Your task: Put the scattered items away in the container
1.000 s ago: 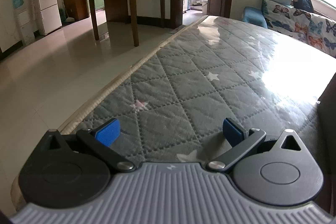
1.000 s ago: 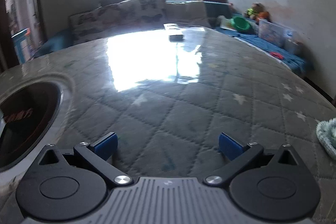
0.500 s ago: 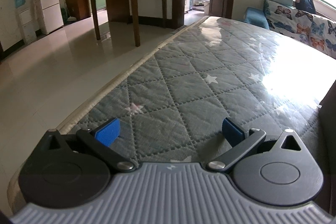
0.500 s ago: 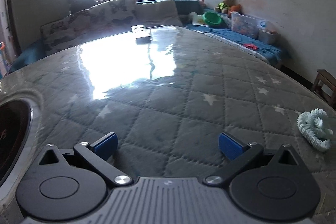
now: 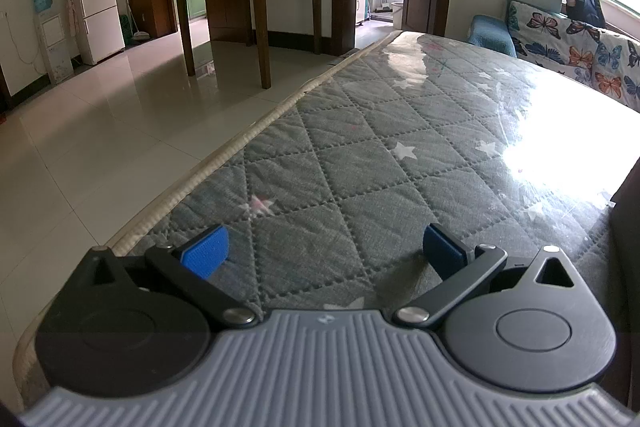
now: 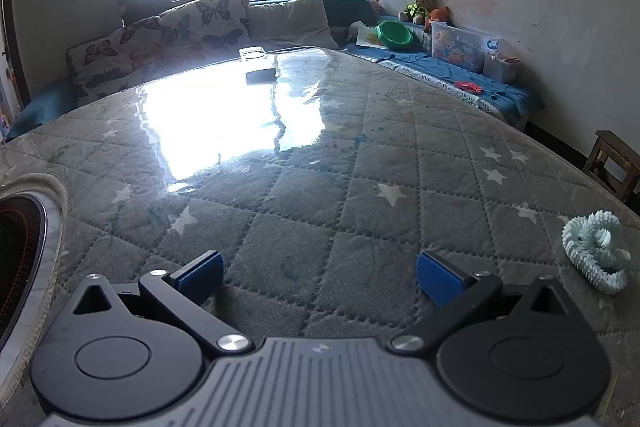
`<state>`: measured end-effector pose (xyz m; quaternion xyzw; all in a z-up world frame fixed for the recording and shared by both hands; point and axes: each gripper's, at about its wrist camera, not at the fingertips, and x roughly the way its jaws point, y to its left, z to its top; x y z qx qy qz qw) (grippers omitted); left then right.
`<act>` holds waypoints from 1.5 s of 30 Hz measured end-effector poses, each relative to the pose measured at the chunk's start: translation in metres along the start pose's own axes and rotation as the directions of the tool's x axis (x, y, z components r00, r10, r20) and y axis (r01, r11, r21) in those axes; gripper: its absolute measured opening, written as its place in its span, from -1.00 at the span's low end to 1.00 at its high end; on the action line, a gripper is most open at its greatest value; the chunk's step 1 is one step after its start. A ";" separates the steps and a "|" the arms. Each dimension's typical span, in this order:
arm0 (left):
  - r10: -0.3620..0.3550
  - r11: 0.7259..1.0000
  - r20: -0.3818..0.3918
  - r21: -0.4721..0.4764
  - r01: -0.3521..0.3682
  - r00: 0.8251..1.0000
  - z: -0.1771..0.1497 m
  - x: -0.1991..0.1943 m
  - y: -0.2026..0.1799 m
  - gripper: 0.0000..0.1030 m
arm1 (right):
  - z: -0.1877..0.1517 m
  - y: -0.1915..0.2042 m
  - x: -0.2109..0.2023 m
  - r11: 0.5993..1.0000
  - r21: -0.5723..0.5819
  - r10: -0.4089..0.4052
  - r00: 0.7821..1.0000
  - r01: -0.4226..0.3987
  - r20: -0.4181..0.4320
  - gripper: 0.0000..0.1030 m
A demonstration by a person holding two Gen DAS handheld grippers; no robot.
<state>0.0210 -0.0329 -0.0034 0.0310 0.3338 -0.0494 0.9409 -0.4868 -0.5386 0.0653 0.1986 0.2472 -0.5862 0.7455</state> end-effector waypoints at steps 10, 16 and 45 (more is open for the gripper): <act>-0.001 1.000 0.000 -0.001 0.001 1.000 -0.001 -0.002 0.005 1.00 | 0.000 0.000 0.001 1.000 0.000 -0.005 1.000 0.005 -0.001 1.00; -0.003 1.000 0.001 -0.003 0.003 1.000 0.000 -0.002 0.003 1.00 | 0.000 0.000 0.002 1.000 0.001 -0.008 1.000 0.008 -0.002 1.00; -0.002 1.000 0.002 -0.003 0.002 1.000 -0.004 -0.005 0.004 1.00 | 0.000 0.001 0.003 1.000 0.001 -0.014 1.000 0.014 -0.003 1.00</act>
